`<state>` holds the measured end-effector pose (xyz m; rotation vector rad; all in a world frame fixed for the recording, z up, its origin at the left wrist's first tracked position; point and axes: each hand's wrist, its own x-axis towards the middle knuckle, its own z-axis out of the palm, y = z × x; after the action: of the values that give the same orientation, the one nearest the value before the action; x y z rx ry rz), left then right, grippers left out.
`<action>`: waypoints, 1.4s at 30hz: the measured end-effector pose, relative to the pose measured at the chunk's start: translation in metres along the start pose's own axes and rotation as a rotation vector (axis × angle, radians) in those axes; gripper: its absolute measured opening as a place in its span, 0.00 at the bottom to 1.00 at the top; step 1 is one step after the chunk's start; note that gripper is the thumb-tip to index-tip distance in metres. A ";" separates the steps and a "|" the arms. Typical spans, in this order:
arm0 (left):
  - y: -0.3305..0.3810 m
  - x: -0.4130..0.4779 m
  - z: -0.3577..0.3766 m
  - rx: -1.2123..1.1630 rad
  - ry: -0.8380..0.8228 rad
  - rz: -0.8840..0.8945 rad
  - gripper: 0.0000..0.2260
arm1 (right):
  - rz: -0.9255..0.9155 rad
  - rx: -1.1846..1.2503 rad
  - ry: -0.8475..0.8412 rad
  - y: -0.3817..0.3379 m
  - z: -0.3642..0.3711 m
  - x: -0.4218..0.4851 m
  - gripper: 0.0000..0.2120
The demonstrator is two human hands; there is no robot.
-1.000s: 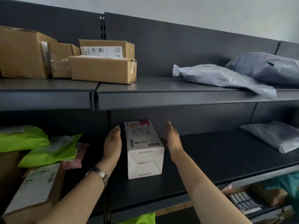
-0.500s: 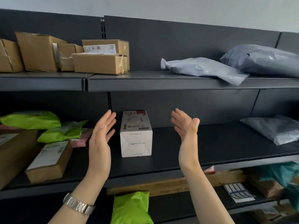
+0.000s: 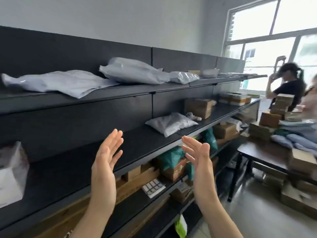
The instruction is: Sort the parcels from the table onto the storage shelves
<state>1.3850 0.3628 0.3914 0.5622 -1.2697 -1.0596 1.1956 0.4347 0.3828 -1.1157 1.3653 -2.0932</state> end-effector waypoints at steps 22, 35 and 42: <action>-0.155 0.013 0.500 -0.363 -0.730 -0.269 0.22 | -0.209 -0.355 0.817 -0.033 -0.392 0.144 0.28; -0.241 0.003 0.736 -0.417 -0.836 -0.335 0.21 | -0.178 -0.378 0.892 -0.003 -0.582 0.259 0.25; -0.296 -0.004 0.862 -0.395 -0.711 -0.389 0.20 | -0.127 -0.407 0.863 0.016 -0.714 0.334 0.24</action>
<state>0.4750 0.4081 0.3644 0.1151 -1.5238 -1.8947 0.4257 0.6051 0.3576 -0.3896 2.2222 -2.5964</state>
